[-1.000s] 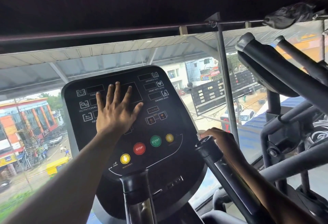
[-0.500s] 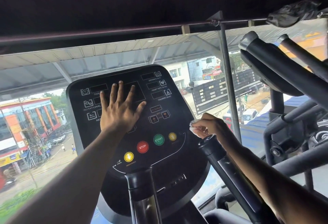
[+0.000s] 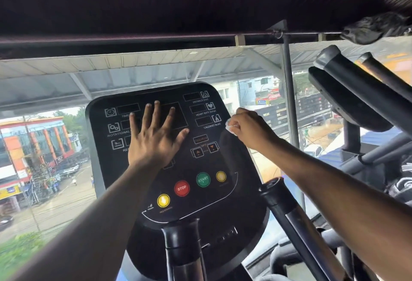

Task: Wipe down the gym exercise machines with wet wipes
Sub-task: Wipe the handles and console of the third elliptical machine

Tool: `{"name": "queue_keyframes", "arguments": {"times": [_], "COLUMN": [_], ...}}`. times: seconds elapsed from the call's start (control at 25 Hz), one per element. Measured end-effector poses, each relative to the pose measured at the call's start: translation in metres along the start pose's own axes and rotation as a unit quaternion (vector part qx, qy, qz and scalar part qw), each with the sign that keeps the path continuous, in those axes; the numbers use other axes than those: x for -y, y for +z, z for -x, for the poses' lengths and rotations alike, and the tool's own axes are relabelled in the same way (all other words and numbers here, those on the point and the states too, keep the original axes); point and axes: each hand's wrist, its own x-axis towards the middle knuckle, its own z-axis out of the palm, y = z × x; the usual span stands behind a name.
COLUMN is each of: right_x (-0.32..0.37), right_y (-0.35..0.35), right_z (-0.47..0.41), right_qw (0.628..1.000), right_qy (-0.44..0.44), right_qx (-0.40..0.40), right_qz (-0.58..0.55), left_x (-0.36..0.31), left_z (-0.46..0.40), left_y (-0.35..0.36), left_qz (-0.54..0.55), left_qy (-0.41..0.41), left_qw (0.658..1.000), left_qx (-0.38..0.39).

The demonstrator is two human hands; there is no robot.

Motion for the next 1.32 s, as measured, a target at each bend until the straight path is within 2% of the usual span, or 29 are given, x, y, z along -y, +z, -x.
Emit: {"name": "queue_keyframes", "arguments": {"times": [0.16,0.28,0.52,0.68,0.92,1.04,1.12,1.32], "right_x": [-0.003,-0.004,0.001,0.004,0.008,0.011,0.022,0.092], "right_y": [-0.004,-0.005,0.002,-0.004,-0.008,-0.01,-0.013,0.006], "right_z": [0.063,0.089,0.004,-0.063,-0.143,-0.169,-0.181,-0.189], "right_qw": [0.999,0.999,1.0,0.998,0.992,0.994,0.997,0.994], "right_qy": [-0.002,-0.005,0.012,0.056,0.108,0.109,0.079,-0.072], "right_qx": [0.041,0.03,0.001,-0.008,-0.039,-0.013,0.02,0.079], "right_qz": [-0.006,-0.033,-0.001,0.001,-0.044,-0.011,-0.009,-0.038], "left_x": [-0.002,-0.001,0.001,0.0,0.004,0.002,0.002,0.0], "left_z": [0.0,-0.002,0.001,0.0,0.0,0.002,0.002,0.002], "left_y": [0.0,0.001,0.002,0.003,0.011,0.011,0.01,0.008], "left_qz": [-0.002,-0.008,-0.002,0.002,-0.007,-0.004,-0.003,0.005], "left_qy": [0.001,0.001,0.004,0.007,0.009,0.012,0.011,0.008], "left_qw": [1.0,1.0,1.0,1.0,0.999,0.999,0.999,0.999], "left_qx": [0.002,0.0,-0.004,-0.017,-0.039,-0.045,-0.047,-0.044]}}
